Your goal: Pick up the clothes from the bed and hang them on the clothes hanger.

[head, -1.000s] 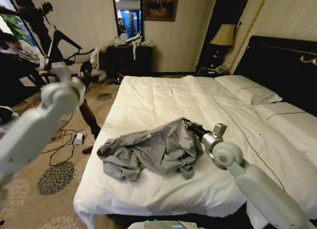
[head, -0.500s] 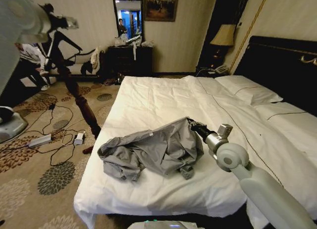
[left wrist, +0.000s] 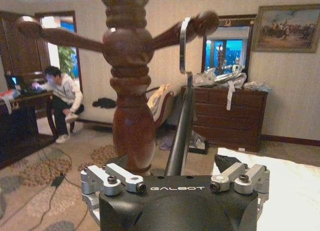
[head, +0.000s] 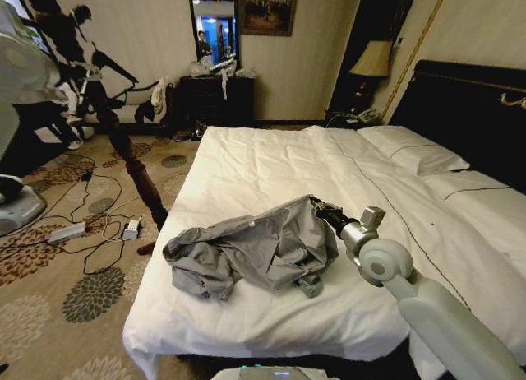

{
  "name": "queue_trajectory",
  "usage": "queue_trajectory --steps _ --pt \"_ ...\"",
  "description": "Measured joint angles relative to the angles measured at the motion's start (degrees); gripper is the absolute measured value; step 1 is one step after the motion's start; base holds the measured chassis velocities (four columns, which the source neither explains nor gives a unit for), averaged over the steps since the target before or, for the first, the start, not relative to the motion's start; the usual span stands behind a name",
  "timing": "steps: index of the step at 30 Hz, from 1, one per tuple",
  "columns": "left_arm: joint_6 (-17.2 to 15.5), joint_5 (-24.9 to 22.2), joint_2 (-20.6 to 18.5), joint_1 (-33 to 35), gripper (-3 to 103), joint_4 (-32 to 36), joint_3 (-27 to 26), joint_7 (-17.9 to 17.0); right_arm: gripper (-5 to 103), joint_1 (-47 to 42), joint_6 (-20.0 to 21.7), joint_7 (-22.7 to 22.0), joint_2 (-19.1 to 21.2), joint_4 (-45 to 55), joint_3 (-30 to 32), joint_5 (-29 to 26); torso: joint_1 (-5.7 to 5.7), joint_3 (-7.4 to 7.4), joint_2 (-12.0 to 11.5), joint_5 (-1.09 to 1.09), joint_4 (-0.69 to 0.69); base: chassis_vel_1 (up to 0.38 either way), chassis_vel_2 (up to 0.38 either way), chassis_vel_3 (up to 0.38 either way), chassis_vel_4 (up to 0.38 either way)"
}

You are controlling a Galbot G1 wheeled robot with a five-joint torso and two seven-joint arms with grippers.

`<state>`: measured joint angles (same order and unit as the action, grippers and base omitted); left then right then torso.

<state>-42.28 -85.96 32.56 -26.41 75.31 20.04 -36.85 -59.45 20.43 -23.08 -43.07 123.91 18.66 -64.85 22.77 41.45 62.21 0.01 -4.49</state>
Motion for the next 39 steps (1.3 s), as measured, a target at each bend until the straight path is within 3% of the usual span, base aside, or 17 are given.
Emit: queue_trajectory --steps 3,6,9,12,14,20,22,23,24,33,39 --pt "0.0 -0.3 1.1 -0.2 94 -1.8 0.1 0.3 0 0.0 0.0 0.0 0.0 0.1 0.0 -0.1 0.00 0.00 0.0 0.00 0.03 0.000 0.000 0.000 0.000" --pt "0.0 -0.1 2.4 -0.4 79 -3.5 0.0 0.6 0 -0.5 -0.1 -0.1 0.0 0.3 0.0 -0.1 0.00 0.00 0.0 -0.02 0.03 0.000 0.000 0.000 0.000" --pt "0.1 0.1 2.8 -0.6 74 -3.8 0.0 0.6 0 -0.7 -0.1 -0.1 0.0 0.3 0.1 -0.1 0.00 0.00 0.0 0.00 0.01 0.000 0.000 0.000 0.000" --pt "0.1 0.9 3.3 -0.7 57 -4.1 0.0 0.6 0 -1.1 -0.1 -0.1 0.1 0.1 0.3 0.3 0.00 0.00 0.0 0.00 0.03 0.000 0.000 0.000 0.000" --pt "0.1 1.1 3.3 -0.7 57 -4.1 -0.1 0.6 0 -1.1 -0.1 -0.1 0.2 0.0 0.3 0.3 0.00 0.00 0.0 -0.01 0.04 0.000 0.000 0.000 0.000" --pt "0.1 1.6 3.4 -0.7 30 -4.0 -0.1 0.7 0 -1.0 -0.2 -0.1 0.3 0.1 0.4 0.2 0.00 0.00 0.0 -0.01 0.02 0.000 0.000 0.000 0.000" --pt "0.1 1.6 3.4 -0.7 30 -4.0 -0.1 0.7 0 -1.0 -0.2 -0.1 0.3 0.1 0.4 0.2 0.00 0.00 0.0 -0.01 0.02 0.000 0.000 0.000 0.000" --pt "0.2 2.0 3.3 -0.5 19 -4.1 -0.1 0.9 0 -1.1 -0.2 -0.1 0.6 0.2 0.4 0.1 0.00 0.00 0.0 -0.01 0.02 0.000 0.000 0.000 0.000" --pt "0.2 2.2 3.3 -0.5 16 -4.2 -0.1 1.1 0 -1.1 -0.2 -0.1 0.7 0.2 0.5 0.1 0.00 0.00 0.0 0.00 0.01 0.000 0.000 0.000 0.000" --pt "1.0 5.8 3.1 -0.9 16 -2.1 -0.1 4.8 0 -1.2 -0.2 -0.3 0.8 0.3 0.6 0.0 0.00 0.00 0.0 -0.01 0.03 0.000 0.000 0.000 0.000" --pt "1.6 6.7 2.4 -2.2 16 1.3 -0.1 4.9 0 -1.1 -0.2 -0.5 0.7 0.6 0.5 -0.2 0.00 0.00 0.0 -0.01 0.04 0.000 0.000 0.000 0.000"
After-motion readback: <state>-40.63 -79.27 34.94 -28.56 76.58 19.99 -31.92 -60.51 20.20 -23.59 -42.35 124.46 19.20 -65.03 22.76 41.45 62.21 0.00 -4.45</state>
